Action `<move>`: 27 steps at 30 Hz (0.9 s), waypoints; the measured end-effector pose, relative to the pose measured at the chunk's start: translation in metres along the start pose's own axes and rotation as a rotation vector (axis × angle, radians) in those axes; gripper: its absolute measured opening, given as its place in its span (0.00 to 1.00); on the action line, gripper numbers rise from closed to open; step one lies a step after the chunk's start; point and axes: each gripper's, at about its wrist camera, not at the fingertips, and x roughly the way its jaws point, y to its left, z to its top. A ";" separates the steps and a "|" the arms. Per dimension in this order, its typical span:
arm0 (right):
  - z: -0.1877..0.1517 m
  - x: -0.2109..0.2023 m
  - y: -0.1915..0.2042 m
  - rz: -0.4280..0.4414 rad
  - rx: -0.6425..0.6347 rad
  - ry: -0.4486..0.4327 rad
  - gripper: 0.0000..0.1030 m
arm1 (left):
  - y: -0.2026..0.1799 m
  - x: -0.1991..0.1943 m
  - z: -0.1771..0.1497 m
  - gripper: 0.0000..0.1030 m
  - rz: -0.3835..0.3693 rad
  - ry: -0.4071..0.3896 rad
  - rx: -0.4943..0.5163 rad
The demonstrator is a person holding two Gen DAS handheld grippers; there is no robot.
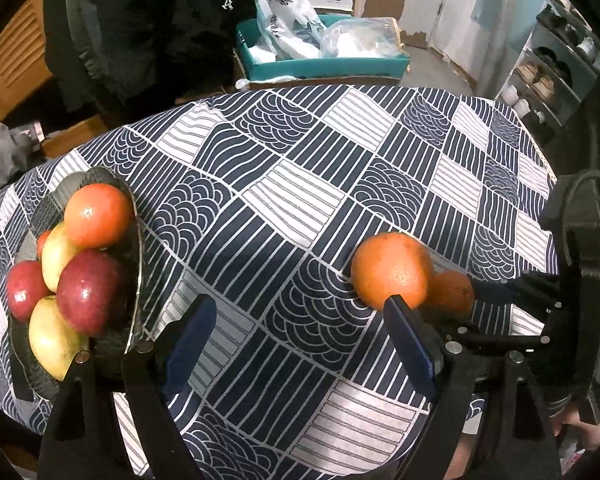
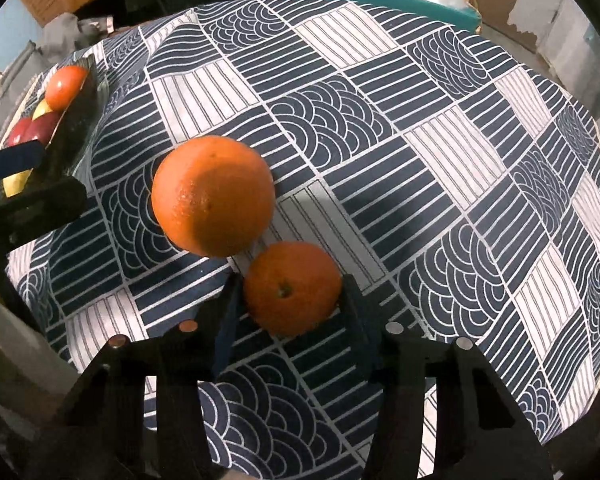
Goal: Organize fruits
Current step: 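Grasp the large orange with the left tool while the right tool grasps the small orange, then lift and carry both oranges in the left and right tools toward the glass bowl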
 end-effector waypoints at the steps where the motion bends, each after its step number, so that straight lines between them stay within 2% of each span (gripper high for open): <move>1: 0.000 -0.001 -0.002 0.004 0.008 0.000 0.45 | -0.001 0.000 0.001 0.84 -0.002 0.000 0.000; 7: 0.002 -0.017 -0.025 -0.029 0.061 -0.042 0.45 | -0.012 0.003 0.006 0.84 -0.021 -0.007 0.013; 18: 0.014 -0.043 -0.067 -0.120 0.157 -0.175 0.45 | -0.041 0.020 0.020 0.84 -0.057 -0.014 0.040; 27: 0.014 -0.042 -0.081 -0.132 0.186 -0.184 0.45 | -0.057 0.045 0.021 0.84 -0.083 0.049 0.038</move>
